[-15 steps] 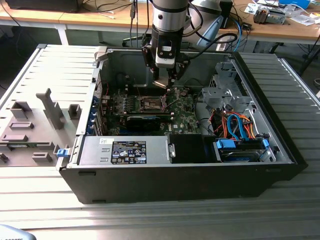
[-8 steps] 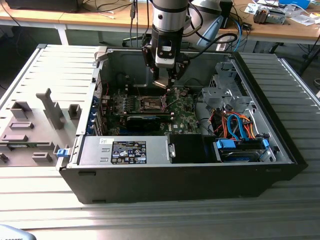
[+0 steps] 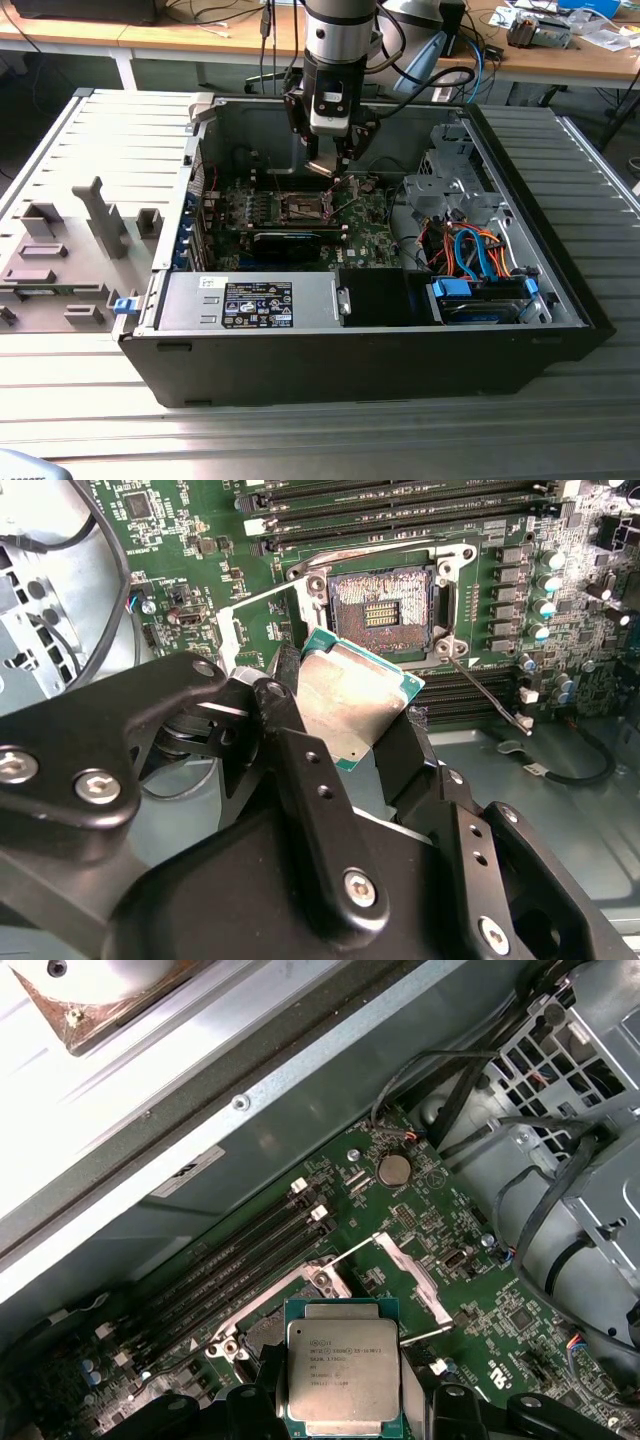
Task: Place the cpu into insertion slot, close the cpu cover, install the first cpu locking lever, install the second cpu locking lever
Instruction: 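Place the cpu into insertion slot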
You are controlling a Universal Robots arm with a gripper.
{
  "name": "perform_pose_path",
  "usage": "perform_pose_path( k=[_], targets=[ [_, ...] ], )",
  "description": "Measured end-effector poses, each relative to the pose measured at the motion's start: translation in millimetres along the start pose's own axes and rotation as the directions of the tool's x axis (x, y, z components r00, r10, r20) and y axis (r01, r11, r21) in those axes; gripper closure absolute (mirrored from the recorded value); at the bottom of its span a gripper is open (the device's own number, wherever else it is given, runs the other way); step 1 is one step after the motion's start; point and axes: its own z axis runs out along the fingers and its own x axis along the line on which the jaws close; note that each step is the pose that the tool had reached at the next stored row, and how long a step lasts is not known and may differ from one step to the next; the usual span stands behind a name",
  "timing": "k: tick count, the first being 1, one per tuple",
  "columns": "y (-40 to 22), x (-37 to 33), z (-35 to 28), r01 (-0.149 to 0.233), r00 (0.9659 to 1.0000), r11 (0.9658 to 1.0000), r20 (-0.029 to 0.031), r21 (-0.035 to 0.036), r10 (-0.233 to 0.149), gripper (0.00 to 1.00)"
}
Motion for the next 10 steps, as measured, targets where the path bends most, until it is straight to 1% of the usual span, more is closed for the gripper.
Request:
perform_pose_path(
  k=[10],
  targets=[
    [0.0,0.0,0.0,-0.006,1.0,1.0,0.0003,-0.0001,0.006,0.45]
  ],
)
